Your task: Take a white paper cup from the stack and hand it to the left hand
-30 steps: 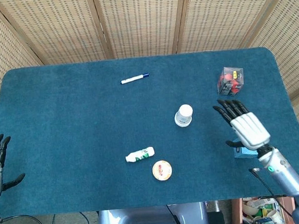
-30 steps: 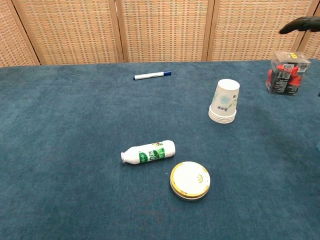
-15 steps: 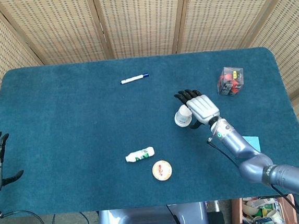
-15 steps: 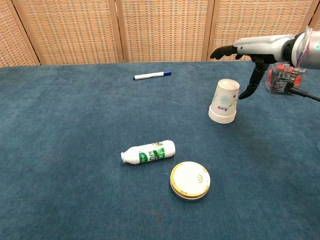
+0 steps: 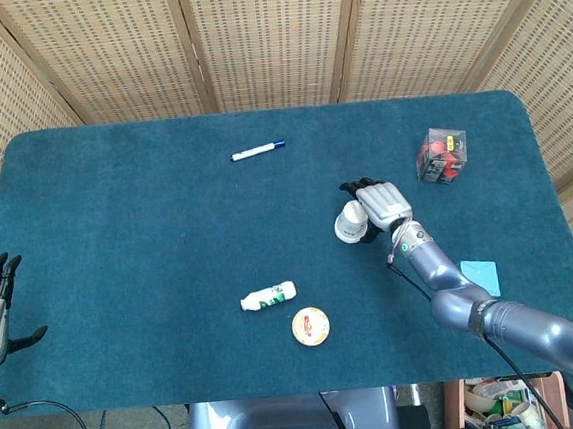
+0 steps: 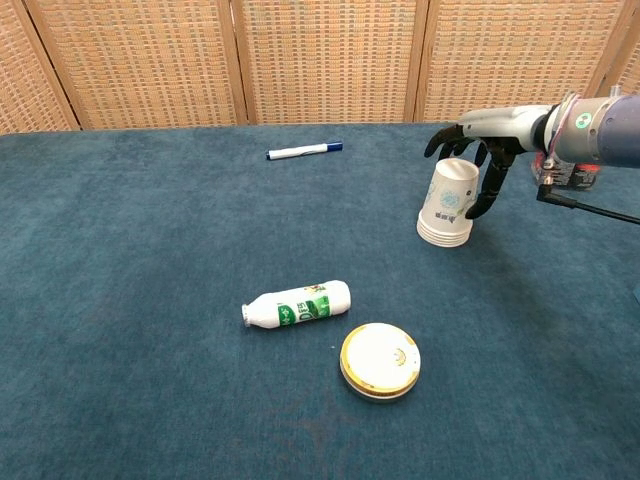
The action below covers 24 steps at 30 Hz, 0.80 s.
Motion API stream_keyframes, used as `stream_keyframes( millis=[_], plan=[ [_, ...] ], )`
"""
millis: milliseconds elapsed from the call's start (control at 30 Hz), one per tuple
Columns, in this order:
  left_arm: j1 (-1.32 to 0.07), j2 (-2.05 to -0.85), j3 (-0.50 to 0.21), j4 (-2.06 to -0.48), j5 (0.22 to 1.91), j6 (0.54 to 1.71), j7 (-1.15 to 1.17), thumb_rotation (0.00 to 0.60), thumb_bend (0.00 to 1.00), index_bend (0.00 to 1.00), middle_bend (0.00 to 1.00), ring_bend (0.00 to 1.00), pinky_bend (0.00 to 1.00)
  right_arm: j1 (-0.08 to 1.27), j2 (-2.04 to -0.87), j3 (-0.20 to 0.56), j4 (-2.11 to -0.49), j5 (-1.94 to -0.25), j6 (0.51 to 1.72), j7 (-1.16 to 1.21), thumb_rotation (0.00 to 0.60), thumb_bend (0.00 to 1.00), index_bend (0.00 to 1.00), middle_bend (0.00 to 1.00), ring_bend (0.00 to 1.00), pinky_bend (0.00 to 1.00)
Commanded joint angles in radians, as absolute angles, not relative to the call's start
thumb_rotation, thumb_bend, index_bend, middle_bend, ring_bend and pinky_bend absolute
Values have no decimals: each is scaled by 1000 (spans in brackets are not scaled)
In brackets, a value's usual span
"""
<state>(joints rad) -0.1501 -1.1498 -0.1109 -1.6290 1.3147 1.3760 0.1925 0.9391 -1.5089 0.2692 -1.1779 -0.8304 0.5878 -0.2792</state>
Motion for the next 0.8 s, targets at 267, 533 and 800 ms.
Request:
stream_keyframes(
  millis=[267,533,800],
  plan=[
    [-159,-1146,-114,-1635,1299,1366,201,600,48,0,0,0,0,938,-1558,283,-1134,-844,632,-214,600,251,353,447,372,476],
    [-162,-1145,-112,-1639,1293,1362,204,600,51,0,0,0,0,921,-1579,294,-1122,-896,670,-139,600,406,564,584,491,598],
    [-167,-1140,-111,-1646,1292,1358,202,600,51,0,0,0,0,889,-1546,329,-1194,-921,697,-35,600,432,572,592,500,611]
  ],
)
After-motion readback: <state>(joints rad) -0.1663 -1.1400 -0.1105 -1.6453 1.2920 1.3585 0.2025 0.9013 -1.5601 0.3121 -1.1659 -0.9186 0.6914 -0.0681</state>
